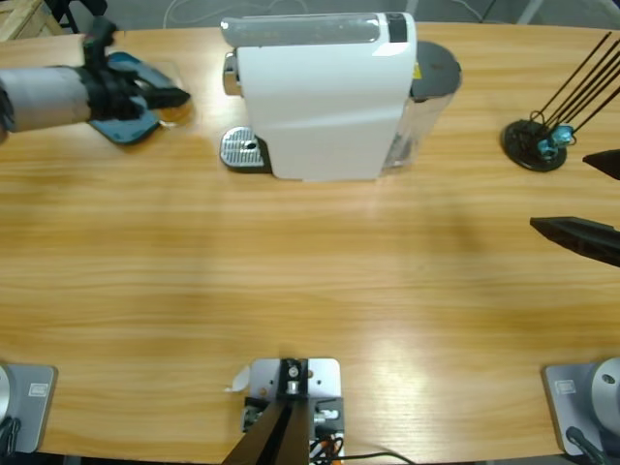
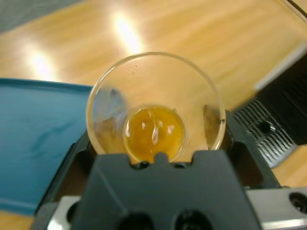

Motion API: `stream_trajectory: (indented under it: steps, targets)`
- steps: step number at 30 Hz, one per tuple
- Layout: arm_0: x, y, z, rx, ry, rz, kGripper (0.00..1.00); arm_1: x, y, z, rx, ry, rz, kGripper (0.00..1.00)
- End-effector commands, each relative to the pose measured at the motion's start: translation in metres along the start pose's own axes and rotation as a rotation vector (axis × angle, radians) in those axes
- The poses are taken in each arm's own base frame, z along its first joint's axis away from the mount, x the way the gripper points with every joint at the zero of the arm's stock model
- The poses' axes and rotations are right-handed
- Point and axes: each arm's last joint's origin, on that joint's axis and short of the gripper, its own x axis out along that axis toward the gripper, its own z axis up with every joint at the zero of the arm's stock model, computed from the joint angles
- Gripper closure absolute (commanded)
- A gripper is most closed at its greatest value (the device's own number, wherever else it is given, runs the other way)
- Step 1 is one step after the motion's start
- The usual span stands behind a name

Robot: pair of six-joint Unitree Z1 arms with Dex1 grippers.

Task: Pour coffee

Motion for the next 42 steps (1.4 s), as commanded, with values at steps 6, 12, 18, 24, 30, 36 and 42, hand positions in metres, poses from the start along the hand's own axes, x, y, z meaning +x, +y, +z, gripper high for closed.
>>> stream_trajectory:
  steps: [6,12,18,24,30,36,42]
  targets:
    - [-0.010,0.076,-0.012,-0.162,-0.037,0.216,0.497,0.009,0.001,-0.009,0.008,0.048,0.019,0.000]
    - [-0.003,0.084,-0.020,-0.180,-0.011,0.227,0.497,0.008,0.001,-0.009,0.007,0.047,0.019,0.000]
    - [0.008,0.087,-0.030,-0.201,0.033,0.223,0.492,0.009,0.001,-0.009,0.008,0.048,0.019,0.000]
    - [0.016,0.089,-0.034,-0.210,0.056,0.220,0.460,0.009,0.001,-0.009,0.007,0.047,0.017,0.000]
    - [0.020,0.091,-0.038,-0.220,0.080,0.218,0.243,0.009,0.001,-0.010,0.008,0.048,0.016,0.000]
    - [0.022,0.090,-0.041,-0.225,0.093,0.205,0.005,0.009,0.001,-0.010,0.008,0.048,0.014,0.000]
    - [0.011,0.084,-0.038,-0.220,0.083,0.206,0.000,0.009,0.001,-0.010,0.008,0.048,0.016,0.000]
